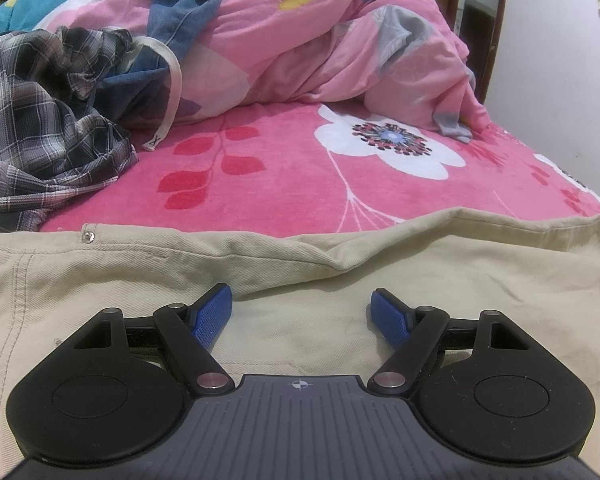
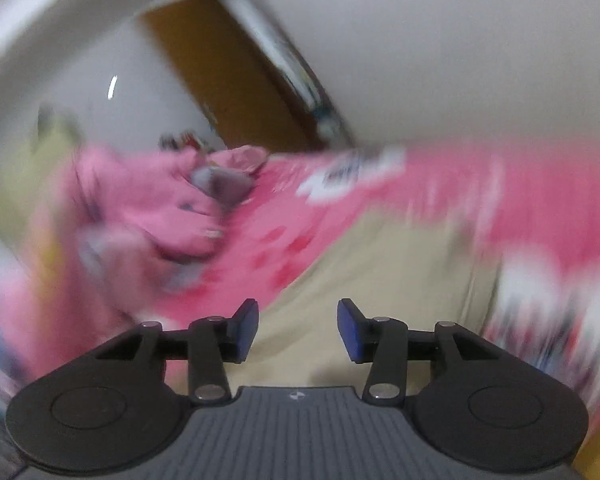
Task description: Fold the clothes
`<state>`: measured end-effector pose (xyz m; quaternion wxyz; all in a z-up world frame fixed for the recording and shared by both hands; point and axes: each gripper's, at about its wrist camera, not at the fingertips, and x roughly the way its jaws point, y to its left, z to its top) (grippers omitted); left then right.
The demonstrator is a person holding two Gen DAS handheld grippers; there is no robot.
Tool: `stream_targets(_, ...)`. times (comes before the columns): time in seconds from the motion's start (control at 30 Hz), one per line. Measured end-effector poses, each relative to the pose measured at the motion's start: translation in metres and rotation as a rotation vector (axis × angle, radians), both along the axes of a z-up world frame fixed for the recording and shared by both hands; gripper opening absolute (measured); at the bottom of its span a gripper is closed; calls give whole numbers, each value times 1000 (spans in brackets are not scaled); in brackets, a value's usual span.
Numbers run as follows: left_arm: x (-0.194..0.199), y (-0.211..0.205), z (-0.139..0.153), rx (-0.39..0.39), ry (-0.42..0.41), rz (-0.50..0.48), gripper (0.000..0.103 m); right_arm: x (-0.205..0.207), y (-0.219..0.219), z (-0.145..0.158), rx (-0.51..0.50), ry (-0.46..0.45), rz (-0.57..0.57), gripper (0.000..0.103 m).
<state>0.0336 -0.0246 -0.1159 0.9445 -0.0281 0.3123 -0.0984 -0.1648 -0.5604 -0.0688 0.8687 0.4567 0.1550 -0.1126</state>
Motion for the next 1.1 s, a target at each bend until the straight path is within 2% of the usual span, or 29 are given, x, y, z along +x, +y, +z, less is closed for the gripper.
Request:
stream_targets(0.07,0,0,0,-1,0,0,78,-15,-3,-20,223,-67,6,55)
stream_targets(0.17,0,0,0,-2,0,1,78,-16,-1,-48,457,-106,3,59)
stream_targets(0.23,0,0,0,-2,0,1,78,-8,-2,-64,540,-110,-38,59)
stream_targets(0.37,0,0,0,-7,0,1,78,8,-3,-78,601,-123,-84,57)
stream_targets(0.4,0,0,0,-7,0,1,78,10,-3,-79,587,-128,-99,55)
stream_targets(0.43,0,0,0,-8,-1,1,78,10,-6,-78,555,-128,-126,48)
stream_targets(0.53,0,0,0,-8,-1,1,78,15,-16,-75,460,-125,-193,13)
stream_targets(0.57,0,0,0,-8,-1,1,78,20,-22,-70,428,-130,-189,7)
stream_targets(0.63,0,0,0,-8,-1,2,78,32,-33,-56,334,-125,-179,6)
stream_targets(0.83,-1,-1,0,-1,-4,5,78,87,-64,-13,161,-99,-160,5)
stream_targets(0.97,-2,-2,0,5,-6,6,78,127,-76,-18,164,-32,-148,4)
stream_targets(1.1,-2,-3,0,9,-7,8,78,156,-86,-47,218,54,-153,4)
